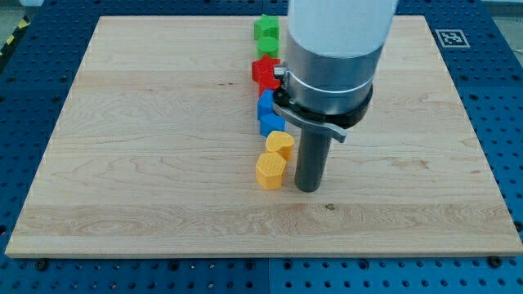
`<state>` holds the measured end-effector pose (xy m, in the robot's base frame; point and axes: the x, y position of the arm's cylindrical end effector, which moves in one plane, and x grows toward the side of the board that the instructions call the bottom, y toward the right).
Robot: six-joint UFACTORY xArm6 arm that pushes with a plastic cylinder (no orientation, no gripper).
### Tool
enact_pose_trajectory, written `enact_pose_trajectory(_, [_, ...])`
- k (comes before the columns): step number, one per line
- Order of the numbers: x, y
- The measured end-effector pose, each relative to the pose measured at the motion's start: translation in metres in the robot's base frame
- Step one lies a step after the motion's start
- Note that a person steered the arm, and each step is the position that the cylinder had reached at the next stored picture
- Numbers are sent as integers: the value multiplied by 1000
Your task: Slide the yellow heart slightly left
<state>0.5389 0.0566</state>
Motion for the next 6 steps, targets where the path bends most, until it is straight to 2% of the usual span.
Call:
enact_pose_trajectory(2, [-44, 1])
enact_pose_trajectory(6, [-48, -14])
